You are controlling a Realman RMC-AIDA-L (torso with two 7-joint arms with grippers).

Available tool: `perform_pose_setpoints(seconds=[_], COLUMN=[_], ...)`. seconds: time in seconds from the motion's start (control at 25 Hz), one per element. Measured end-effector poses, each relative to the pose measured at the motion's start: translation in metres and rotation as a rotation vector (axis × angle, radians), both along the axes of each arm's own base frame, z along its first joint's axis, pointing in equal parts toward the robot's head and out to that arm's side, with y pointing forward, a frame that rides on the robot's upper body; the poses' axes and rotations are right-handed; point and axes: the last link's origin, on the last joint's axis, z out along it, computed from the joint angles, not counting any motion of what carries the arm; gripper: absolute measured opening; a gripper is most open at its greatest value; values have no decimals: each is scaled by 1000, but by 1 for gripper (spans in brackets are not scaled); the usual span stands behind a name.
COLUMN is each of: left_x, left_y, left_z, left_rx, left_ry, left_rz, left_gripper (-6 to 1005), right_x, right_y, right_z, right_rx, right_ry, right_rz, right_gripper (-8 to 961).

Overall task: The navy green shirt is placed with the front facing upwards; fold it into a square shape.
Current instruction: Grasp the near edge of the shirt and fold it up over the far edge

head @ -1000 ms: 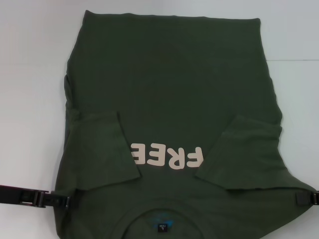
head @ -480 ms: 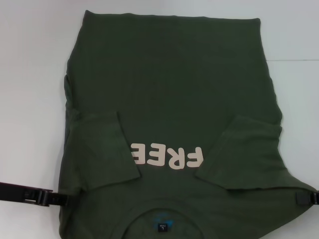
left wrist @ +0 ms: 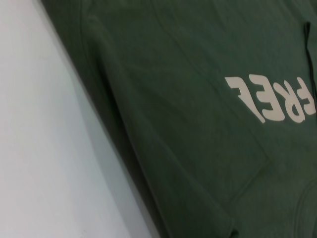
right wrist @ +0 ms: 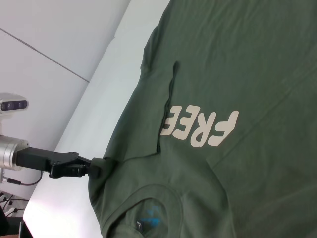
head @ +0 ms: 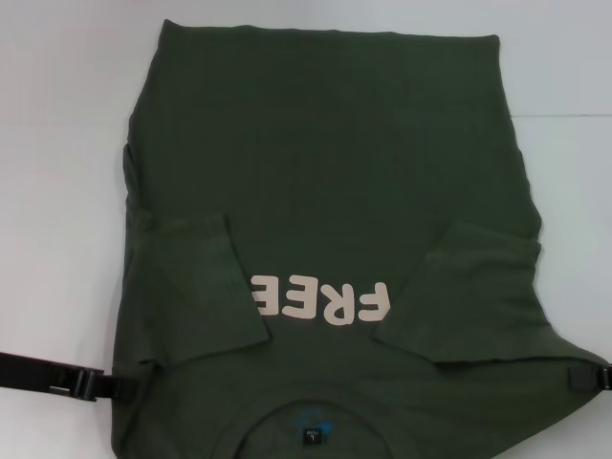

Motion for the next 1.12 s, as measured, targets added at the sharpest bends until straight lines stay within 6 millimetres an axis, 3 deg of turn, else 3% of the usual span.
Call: perform_pose_setpoints(seconds=[0.04,0.52,1.12], left_x=[0,-2,-2], left_y=[0,1,-1], left_z=[1,13,9], left_rx=[6,83,40], left_ry=[-3,-71,-132], left_rz=[3,20,31], left_gripper=[123,108,48], right_x=[0,0,-3], right_y=[0,1,3], right_z=[0,0,0], right_rx=[0,3,1], right_ry=[0,2,11], right_rz=[0,0,8], right_gripper=[45,45,46])
